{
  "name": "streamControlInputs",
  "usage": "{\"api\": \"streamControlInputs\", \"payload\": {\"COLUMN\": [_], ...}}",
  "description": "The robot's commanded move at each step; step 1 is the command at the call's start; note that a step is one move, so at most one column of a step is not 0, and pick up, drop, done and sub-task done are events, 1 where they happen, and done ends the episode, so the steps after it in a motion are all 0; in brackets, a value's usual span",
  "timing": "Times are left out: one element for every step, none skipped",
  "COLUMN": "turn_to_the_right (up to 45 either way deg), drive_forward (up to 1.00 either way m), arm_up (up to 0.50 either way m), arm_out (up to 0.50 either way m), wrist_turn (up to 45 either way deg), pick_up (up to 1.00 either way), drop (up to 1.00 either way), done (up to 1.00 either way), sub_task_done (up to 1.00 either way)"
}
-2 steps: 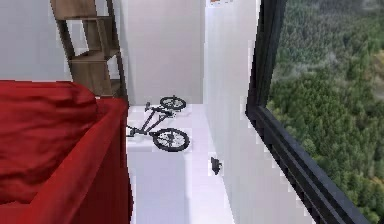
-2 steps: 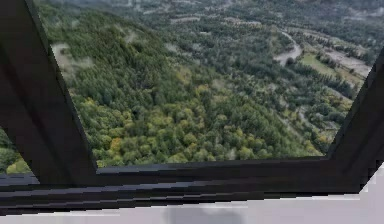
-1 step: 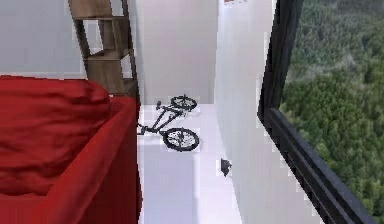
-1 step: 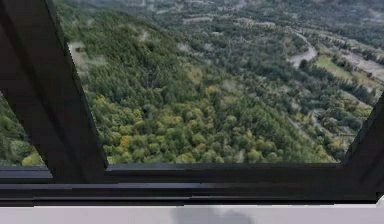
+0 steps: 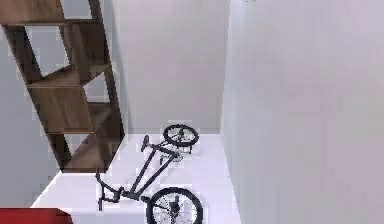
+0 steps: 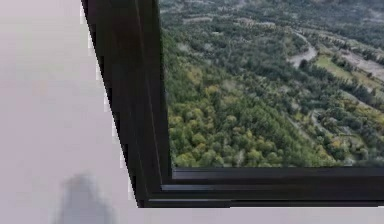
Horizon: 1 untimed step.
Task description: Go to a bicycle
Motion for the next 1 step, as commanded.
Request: {"api": "streamControlInputs", "payload": {"turn_to_the_right": [0.0], "drive_forward": [0.00], "arm_up": [0.00], "arm_out": [0.00], "wrist_turn": [0.0], "pick_up": [0.00], "drop": [0.00], "done": [1.00], "sub_task_done": [0.00]}}
